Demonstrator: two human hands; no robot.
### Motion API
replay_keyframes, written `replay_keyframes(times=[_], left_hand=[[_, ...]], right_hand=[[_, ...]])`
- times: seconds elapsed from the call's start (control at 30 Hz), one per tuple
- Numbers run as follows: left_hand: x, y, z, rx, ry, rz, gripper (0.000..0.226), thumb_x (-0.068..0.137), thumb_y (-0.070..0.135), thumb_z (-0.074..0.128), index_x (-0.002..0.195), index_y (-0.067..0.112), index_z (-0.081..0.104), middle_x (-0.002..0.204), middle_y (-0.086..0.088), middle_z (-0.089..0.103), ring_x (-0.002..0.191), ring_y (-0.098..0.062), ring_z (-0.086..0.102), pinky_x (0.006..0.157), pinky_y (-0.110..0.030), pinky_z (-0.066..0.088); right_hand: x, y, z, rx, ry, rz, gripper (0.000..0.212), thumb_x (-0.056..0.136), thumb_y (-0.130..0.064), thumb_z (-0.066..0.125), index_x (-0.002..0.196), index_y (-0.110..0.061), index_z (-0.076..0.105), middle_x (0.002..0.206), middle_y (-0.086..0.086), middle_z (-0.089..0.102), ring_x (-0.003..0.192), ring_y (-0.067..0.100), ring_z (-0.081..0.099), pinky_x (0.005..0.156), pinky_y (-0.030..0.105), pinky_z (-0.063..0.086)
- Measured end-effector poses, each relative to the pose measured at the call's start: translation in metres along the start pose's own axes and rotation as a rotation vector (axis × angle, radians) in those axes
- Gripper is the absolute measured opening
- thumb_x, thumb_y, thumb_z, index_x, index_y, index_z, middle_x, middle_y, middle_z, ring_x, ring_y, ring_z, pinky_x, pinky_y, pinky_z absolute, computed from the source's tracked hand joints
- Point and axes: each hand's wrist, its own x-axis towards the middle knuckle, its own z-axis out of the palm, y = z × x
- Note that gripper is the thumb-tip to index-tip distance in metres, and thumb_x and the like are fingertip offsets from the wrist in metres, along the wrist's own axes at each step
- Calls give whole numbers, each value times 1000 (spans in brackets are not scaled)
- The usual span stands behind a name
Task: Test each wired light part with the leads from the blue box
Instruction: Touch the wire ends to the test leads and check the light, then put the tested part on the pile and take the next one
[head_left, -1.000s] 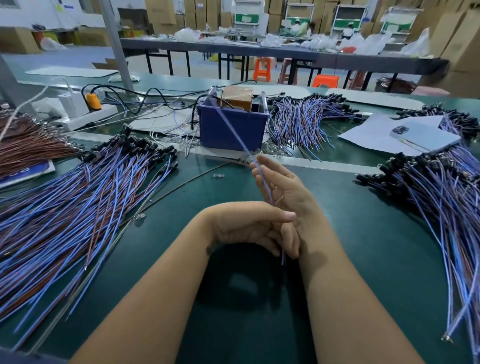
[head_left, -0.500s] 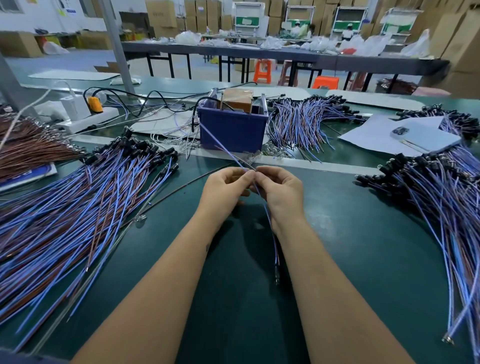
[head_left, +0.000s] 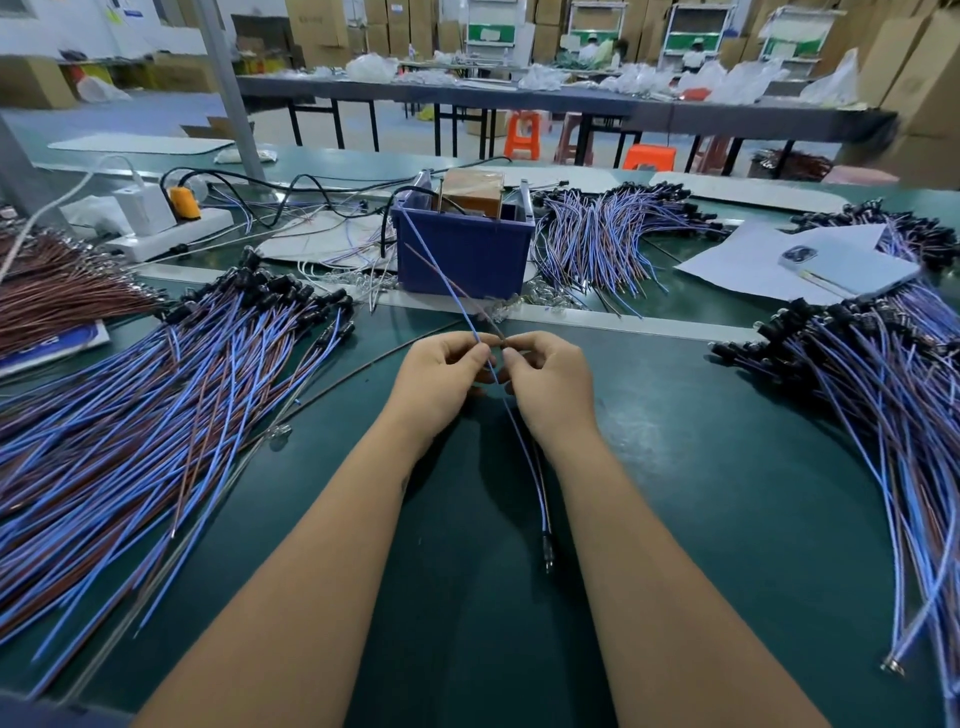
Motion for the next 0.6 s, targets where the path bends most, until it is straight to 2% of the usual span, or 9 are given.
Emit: replay_keyframes(times=[0.1,0.23,0.3,0.37,0.47,0.6], left_hand=[[2,-1,-2,-13,56,-10,21,102,9,44,96,17,63,77,1,64,64,-7,66,56,-21,54],[10,-9,-10,119,207,13,24,102,13,41,113,15,61,73,4,56,54,-1,56,55,-18,47],[15,-11,-15,99,239,-36,29,100,9,40,121,14,60,75,3,55,57,-5,51,58,-20,45],[20,-10,-19,4,238,-111,36,95,1,42,125,11,57,75,-1,54,59,-9,48,57,-22,44],[21,-9,-23,-50,241,-102,35,91,-3,46,120,12,59,72,0,53,58,-8,49,51,-15,45],[18,-13,-31,-20,291,24,21,91,0,54,98,16,65,70,1,59,64,-7,58,61,-20,53]], right_hand=[[0,0,0,74,72,11,13,95,-16,54,99,-14,66,81,1,66,71,13,59,73,29,50],[1,3,-1,100,145,7,14,98,-19,51,98,-27,62,58,-3,56,53,9,52,59,31,47],[4,4,-1,129,164,26,18,99,-16,46,100,-26,61,59,-5,50,49,6,44,53,28,41],[7,4,-2,187,161,53,25,99,-9,41,104,-22,62,65,-5,47,54,8,40,55,25,36],[8,3,-2,267,132,64,33,98,0,38,114,-16,62,74,-2,51,62,10,43,61,25,39],[7,3,-1,317,147,21,31,97,5,42,115,-13,60,76,1,58,60,8,51,60,17,49]])
